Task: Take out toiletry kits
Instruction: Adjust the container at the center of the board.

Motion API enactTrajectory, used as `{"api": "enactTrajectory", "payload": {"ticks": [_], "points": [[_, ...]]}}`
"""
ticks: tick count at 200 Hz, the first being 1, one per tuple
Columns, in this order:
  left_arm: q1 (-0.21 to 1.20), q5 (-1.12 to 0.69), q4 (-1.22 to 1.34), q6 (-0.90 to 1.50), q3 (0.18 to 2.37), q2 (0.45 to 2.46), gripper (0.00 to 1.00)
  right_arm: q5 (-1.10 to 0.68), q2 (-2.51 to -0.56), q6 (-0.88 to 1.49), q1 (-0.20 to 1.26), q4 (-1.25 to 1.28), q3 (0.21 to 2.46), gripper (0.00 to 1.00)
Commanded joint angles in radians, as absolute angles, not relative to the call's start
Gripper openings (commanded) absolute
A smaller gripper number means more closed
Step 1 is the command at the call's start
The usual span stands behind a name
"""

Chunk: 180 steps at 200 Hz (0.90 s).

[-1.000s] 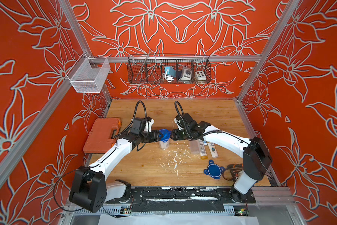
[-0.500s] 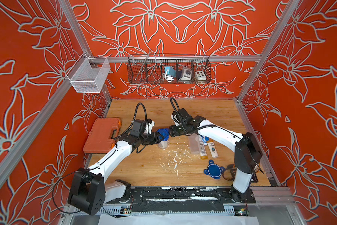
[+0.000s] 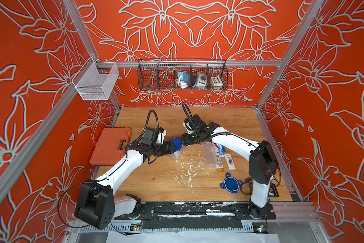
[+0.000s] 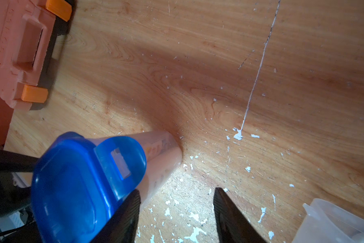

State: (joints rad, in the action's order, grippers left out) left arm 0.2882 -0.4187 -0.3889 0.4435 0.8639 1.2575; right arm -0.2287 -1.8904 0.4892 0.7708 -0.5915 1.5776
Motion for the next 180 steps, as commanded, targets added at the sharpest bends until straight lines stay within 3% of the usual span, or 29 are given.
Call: {"api": "enactTrajectory", "payload": {"ticks": [1,44,91,180], "points": [[0.293,-0.351,-0.465,0.432,0.922,1.229,0.73,-0.205,-1.878,0.456,0.771,-0.634,1.601,0.59],[0.271,-0.304,-0.46,0.433,0.963,1.234,0.77,-0.223,-1.919,0.444,0.761,-0.666,1.657,0.58],[0.249,-0.355,-0.428,0.414,0.961,1.31,0.68,-0.225,-1.983,0.437,0.758,-0.685,1.737,0.58],[0.249,-0.39,-0.41,0.402,0.976,1.33,0.68,-0.293,-2.085,0.428,0.758,-0.673,1.891,0.57]]}}
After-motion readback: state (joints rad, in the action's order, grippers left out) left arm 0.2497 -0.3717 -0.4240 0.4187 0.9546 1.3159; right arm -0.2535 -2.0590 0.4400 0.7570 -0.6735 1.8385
